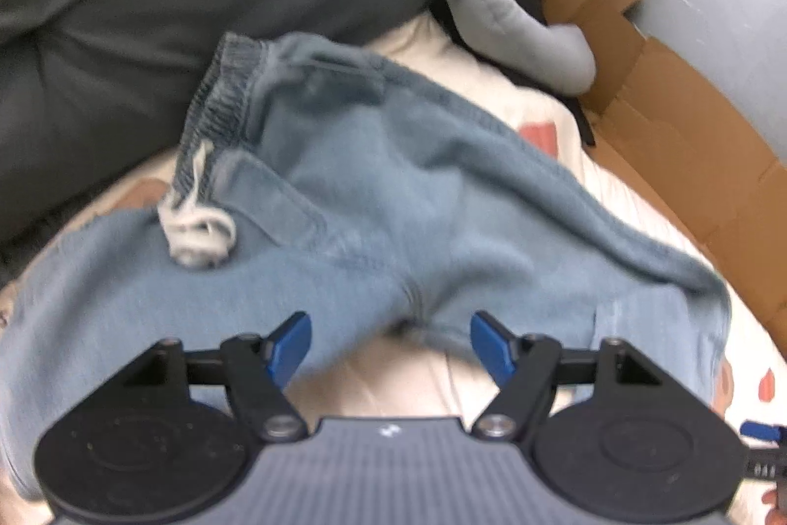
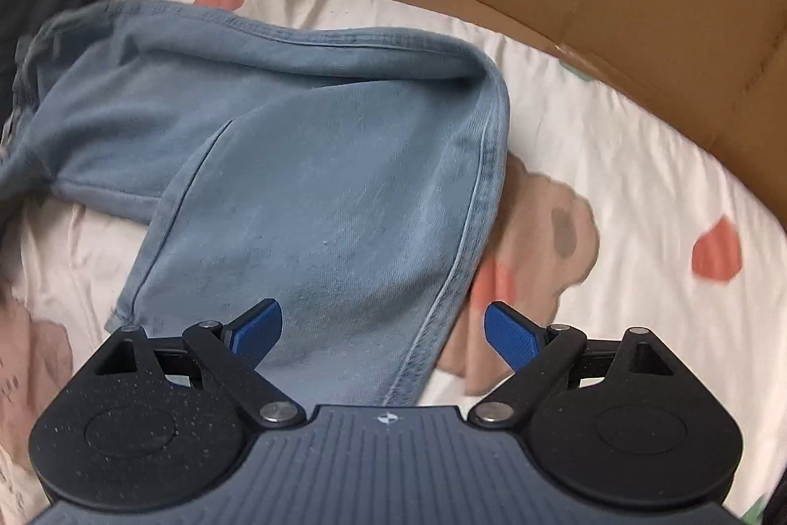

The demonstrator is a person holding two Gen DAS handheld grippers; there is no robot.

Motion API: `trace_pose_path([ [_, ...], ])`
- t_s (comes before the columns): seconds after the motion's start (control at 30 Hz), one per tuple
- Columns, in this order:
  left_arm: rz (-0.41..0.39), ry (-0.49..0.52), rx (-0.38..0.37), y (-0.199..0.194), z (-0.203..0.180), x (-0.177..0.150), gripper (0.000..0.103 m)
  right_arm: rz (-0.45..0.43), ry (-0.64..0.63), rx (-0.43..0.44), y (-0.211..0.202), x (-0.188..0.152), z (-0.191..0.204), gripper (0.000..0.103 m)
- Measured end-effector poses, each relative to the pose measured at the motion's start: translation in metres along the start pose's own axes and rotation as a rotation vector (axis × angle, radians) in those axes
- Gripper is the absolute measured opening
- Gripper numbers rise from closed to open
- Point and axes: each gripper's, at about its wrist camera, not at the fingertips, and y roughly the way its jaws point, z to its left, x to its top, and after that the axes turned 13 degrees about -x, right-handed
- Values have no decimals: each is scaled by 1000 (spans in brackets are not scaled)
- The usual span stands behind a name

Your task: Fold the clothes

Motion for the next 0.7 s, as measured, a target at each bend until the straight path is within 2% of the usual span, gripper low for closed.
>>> trace_pose_path([
  [0.07, 2, 0, -8, 0, -3, -10, 74, -24, 26, -48, 1, -7, 5, 93],
  [0.13, 10, 4, -21, 1, -7, -18, 74, -18, 45, -50, 4, -12, 9, 93],
  [0.27, 50, 39, -52, 13, -22, -37, 74, 53, 96, 99, 14, -23, 11, 93],
  [0.37, 82, 56, -71, 22, -32, -51, 74, 19, 101, 122, 13, -32, 14, 93],
  [0.6, 142, 64, -91, 34, -41, -73, 74, 20, 137, 151, 19, -39, 4, 93],
  [0.7, 157, 59, -88, 36, -40, -79, 74, 27, 126, 127, 20, -44, 3, 93],
])
